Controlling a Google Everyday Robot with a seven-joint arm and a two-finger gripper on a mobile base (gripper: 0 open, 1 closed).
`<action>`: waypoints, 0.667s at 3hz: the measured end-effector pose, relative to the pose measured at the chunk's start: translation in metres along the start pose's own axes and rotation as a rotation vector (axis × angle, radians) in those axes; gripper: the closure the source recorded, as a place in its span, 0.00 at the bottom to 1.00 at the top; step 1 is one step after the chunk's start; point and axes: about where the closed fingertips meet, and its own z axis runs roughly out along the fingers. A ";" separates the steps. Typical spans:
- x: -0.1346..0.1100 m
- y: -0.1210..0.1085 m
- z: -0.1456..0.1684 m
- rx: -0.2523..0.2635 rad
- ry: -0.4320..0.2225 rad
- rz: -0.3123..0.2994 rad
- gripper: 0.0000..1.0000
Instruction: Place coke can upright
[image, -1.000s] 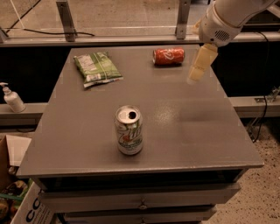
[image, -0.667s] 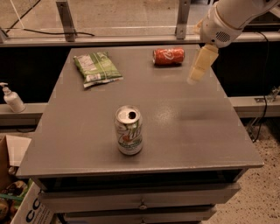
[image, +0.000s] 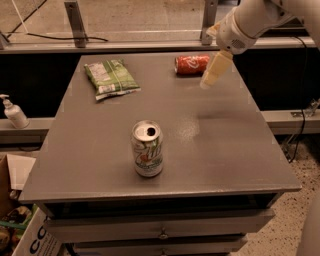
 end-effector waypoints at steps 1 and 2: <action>-0.008 -0.025 0.031 -0.001 -0.034 -0.011 0.00; -0.013 -0.045 0.062 -0.002 -0.037 -0.003 0.00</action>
Offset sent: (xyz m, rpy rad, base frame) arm 0.1124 0.0384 -0.0335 0.0402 -0.0084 0.0025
